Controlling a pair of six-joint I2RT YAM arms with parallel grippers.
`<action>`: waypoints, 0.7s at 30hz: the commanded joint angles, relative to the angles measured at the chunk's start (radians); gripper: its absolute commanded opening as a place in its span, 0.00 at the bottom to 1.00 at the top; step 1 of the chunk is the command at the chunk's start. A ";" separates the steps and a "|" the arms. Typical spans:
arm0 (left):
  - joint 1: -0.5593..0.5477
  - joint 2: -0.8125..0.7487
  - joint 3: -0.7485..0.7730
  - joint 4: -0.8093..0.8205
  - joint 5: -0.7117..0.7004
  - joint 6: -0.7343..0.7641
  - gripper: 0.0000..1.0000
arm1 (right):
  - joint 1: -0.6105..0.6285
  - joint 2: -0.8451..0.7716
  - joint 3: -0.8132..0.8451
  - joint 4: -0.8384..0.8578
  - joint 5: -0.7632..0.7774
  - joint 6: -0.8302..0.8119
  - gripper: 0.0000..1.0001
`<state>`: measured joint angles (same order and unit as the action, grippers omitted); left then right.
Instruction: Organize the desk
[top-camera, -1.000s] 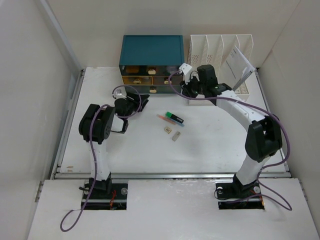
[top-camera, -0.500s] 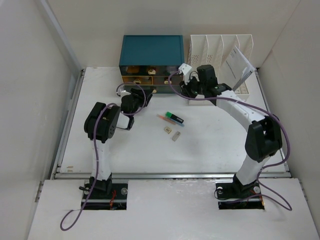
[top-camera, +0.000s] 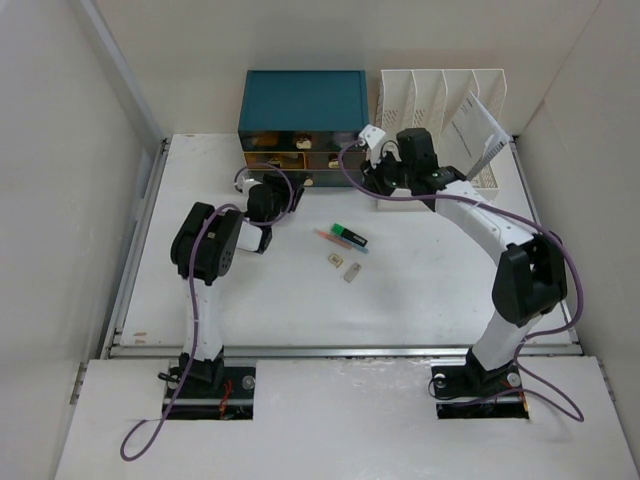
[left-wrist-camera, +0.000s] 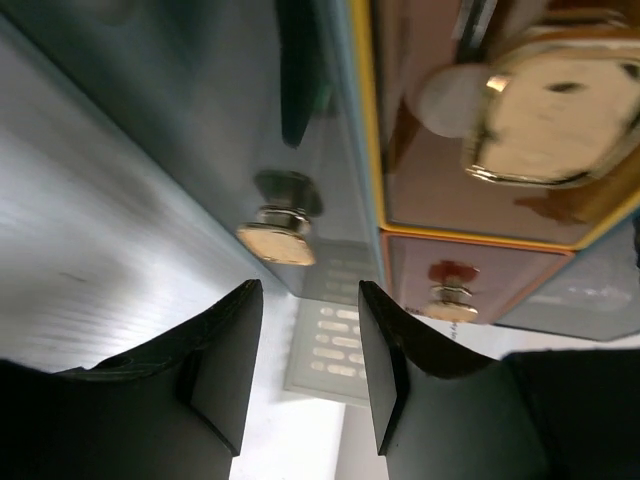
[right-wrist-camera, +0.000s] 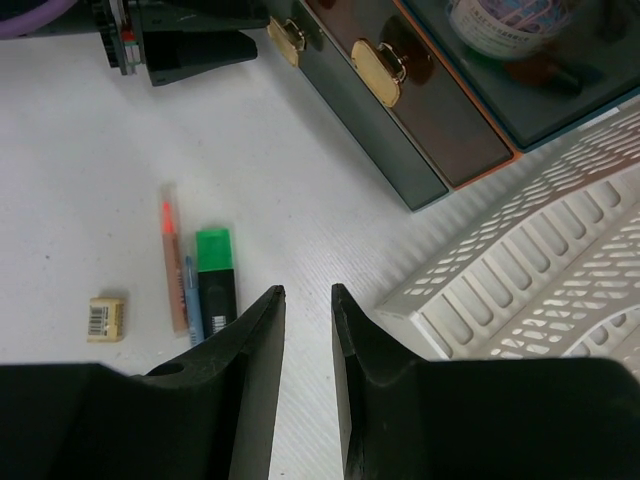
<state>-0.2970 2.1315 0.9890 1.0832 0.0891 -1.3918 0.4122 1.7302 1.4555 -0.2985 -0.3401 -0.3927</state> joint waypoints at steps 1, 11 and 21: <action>-0.001 0.010 0.037 -0.017 -0.026 0.016 0.40 | -0.012 -0.049 -0.006 0.042 -0.034 0.009 0.31; -0.001 0.059 0.056 -0.017 -0.045 0.027 0.41 | -0.012 -0.058 -0.006 0.033 -0.043 0.009 0.31; -0.010 0.079 0.020 0.107 -0.066 0.007 0.43 | -0.021 -0.058 -0.006 0.033 -0.043 0.009 0.31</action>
<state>-0.3016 2.2158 1.0138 1.0943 0.0399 -1.3857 0.3981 1.7264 1.4555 -0.2989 -0.3592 -0.3927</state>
